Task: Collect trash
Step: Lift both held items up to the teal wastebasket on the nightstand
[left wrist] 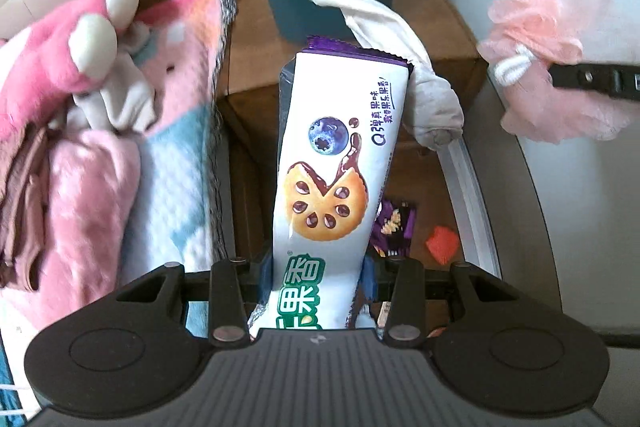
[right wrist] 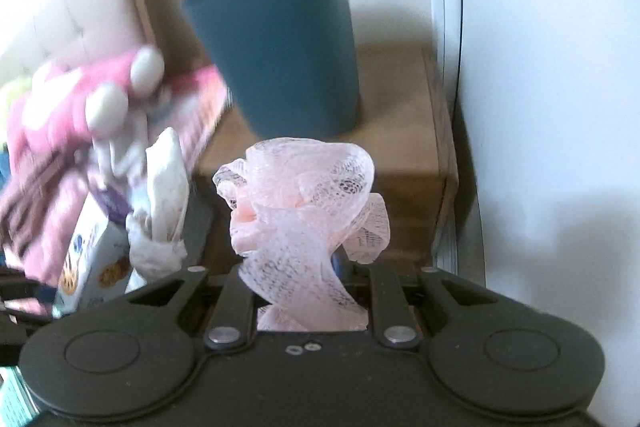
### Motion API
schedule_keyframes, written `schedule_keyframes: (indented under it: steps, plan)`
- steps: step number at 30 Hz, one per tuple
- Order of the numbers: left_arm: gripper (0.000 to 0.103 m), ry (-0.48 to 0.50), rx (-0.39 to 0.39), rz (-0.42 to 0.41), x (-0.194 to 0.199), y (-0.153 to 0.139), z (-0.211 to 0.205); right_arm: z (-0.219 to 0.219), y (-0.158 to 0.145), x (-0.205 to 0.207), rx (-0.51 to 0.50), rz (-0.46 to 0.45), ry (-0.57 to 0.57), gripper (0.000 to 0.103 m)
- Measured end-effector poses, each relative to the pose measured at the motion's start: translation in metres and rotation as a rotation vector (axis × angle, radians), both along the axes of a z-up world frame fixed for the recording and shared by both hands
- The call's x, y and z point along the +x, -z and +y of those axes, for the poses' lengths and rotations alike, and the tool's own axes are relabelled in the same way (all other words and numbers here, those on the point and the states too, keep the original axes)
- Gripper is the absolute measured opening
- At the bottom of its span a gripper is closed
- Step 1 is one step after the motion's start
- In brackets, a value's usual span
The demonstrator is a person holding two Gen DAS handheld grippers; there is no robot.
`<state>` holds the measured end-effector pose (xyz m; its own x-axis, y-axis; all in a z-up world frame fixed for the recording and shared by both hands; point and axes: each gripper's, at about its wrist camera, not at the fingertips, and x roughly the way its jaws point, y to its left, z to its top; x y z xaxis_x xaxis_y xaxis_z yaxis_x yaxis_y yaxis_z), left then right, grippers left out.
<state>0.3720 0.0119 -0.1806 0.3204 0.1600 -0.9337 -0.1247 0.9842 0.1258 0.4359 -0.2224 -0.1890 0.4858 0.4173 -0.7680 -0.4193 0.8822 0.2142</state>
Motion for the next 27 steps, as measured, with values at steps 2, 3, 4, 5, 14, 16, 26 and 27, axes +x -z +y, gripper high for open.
schedule_keyframes:
  steps: [2,3,4,5,14,16,26,27]
  plan:
    - [0.040,0.022,0.013,0.011,0.003,0.007,-0.005,0.001,-0.007,0.009,0.016,-0.021,-0.008,0.017]
    - [0.040,0.032,0.011,0.030,0.005,0.017,-0.007,0.002,-0.007,0.011,0.016,-0.029,-0.014,0.017]
    - [0.040,0.039,0.004,0.052,0.008,0.030,-0.008,0.004,-0.003,0.013,0.016,-0.028,-0.023,0.017]
    - [0.040,0.043,0.001,0.084,0.009,0.048,-0.009,0.005,0.003,0.013,0.018,-0.021,-0.034,0.018]
    - [0.039,0.016,-0.045,0.339,0.012,0.216,-0.010,0.039,0.124,-0.013,-0.039,0.142,-0.094,0.017]
    - [0.039,0.003,-0.064,0.368,0.010,0.238,-0.009,0.047,0.153,-0.020,-0.057,0.190,-0.112,0.017]
    - [0.034,0.057,-0.124,0.431,-0.001,0.262,-0.017,0.080,0.276,-0.028,-0.259,0.333,-0.153,0.016]
    - [0.034,0.056,-0.126,0.434,-0.001,0.260,-0.016,0.077,0.279,-0.027,-0.265,0.348,-0.153,0.016]
